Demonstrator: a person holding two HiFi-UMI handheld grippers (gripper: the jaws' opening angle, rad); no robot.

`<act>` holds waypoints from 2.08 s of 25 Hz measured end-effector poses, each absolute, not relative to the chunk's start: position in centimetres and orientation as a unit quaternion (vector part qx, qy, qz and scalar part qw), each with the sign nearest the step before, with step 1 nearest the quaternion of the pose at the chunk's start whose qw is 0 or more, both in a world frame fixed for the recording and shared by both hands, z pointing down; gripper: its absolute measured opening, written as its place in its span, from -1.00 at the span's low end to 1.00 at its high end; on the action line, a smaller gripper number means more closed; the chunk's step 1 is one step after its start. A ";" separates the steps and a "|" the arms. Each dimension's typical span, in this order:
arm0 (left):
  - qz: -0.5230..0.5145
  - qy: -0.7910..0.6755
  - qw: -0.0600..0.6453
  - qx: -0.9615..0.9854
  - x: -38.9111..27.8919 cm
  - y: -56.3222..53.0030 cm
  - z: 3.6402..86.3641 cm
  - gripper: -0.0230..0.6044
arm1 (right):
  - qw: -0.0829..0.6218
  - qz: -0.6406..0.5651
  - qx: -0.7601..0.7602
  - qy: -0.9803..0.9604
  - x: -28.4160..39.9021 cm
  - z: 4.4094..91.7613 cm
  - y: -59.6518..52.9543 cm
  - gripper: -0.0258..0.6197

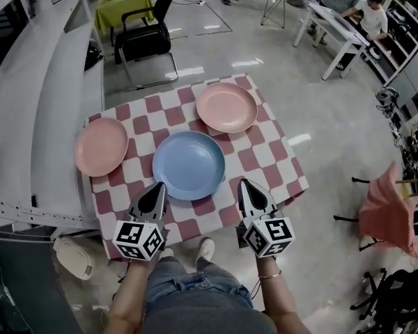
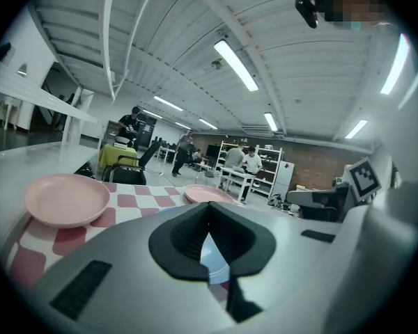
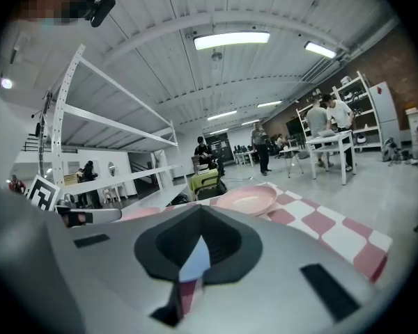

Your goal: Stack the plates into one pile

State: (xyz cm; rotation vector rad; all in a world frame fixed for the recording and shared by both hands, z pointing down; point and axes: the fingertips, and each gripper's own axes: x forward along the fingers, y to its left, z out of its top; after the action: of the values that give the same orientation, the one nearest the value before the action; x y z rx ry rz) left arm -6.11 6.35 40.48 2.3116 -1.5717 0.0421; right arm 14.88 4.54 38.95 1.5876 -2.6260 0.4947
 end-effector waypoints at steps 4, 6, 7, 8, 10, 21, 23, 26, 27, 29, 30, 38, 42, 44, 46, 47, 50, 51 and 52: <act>0.014 -0.595 0.170 0.785 -6.6 7.1 40.3 -0.88 | 0.020 0.160 0.479 -0.863 14.7 39.2 3.5 -0.89; 0.012 -0.613 0.169 0.772 -7.1 7.6 40.3 -0.88 | 0.020 0.160 0.467 -0.869 14.4 39.4 3.1 -0.89; 0.013 -0.619 0.170 0.767 -7.3 7.8 40.4 -0.88 | 0.021 0.161 0.461 -0.872 14.1 39.5 3.0 -0.89; 0.015 -0.623 0.170 0.763 -7.4 8.0 40.5 -0.88 | 0.023 0.162 0.456 -0.875 13.9 39.7 3.0 -0.89; 0.021 -0.632 0.170 0.756 -7.6 8.2 40.7 -0.88 | 0.026 0.164 0.448 -0.878 13.6 39.9 2.7 -0.89; 0.043 -0.635 0.191 0.748 -7.9 6.6 42.9 -0.88 | 0.061 0.168 0.448 -0.876 13.8 42.0 1.3 -0.89; 0.050 -0.634 0.193 0.747 -8.1 6.2 43.3 -0.88 | 0.071 0.162 0.449 -0.876 13.8 42.1 1.0 -0.89; 0.053 -0.631 0.201 0.747 -8.5 5.6 44.0 -0.88 | 0.079 0.158 0.453 -0.874 13.7 42.2 0.5 -0.89; 0.053 -0.630 0.203 0.747 -8.6 5.4 44.2 -0.88 | 0.080 0.159 0.453 -0.873 13.6 42.2 0.2 -0.89; 0.053 -0.628 0.207 0.748 -8.8 4.8 44.4 -0.88 | 0.083 0.159 0.451 -0.874 13.2 42.3 -0.2 -0.89; 0.053 -0.627 0.209 0.749 -8.9 4.5 44.5 -0.88 | 0.086 0.156 0.448 -0.876 13.0 42.4 -0.4 -0.89; 0.055 -0.618 0.223 0.752 -9.6 2.3 45.8 -0.87 | 0.120 0.163 0.438 -0.876 12.2 43.9 -1.9 -0.89; 0.058 -0.618 0.233 0.749 -10.1 1.7 46.6 -0.87 | 0.130 0.182 0.437 -0.871 12.0 44.9 -2.5 -0.89; 0.060 -0.618 0.236 0.748 -10.4 1.4 46.9 -0.86 | 0.135 0.193 0.436 -0.869 11.9 45.4 -2.9 -0.89; 0.062 -0.618 0.238 0.747 -10.6 1.1 47.1 -0.84 | 0.138 0.200 0.438 -0.865 11.9 45.7 -3.3 -0.89; 0.063 -0.617 0.239 0.747 -10.7 0.9 47.2 -0.83 | 0.139 0.204 0.438 -0.865 11.8 45.8 -3.4 -0.89; 0.065 -0.617 0.242 0.746 -11.0 0.3 47.5 -0.79 | 0.143 0.216 0.435 -0.862 11.6 46.3 -3.9 -0.88; 0.066 -0.617 0.244 0.746 -11.1 0.2 47.5 -0.78 | 0.146 0.221 0.434 -0.861 11.6 46.5 -4.0 -0.87; 0.067 -0.617 0.245 0.745 -11.2 0.0 47.6 -0.77 | 0.149 0.225 0.434 -0.860 11.5 46.8 -4.1 -0.83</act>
State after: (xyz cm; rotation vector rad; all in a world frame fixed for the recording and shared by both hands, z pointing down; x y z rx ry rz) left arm -11.15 0.02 47.59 2.0348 -1.6834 0.1816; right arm 11.51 -4.13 46.76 1.2463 -2.4711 0.6470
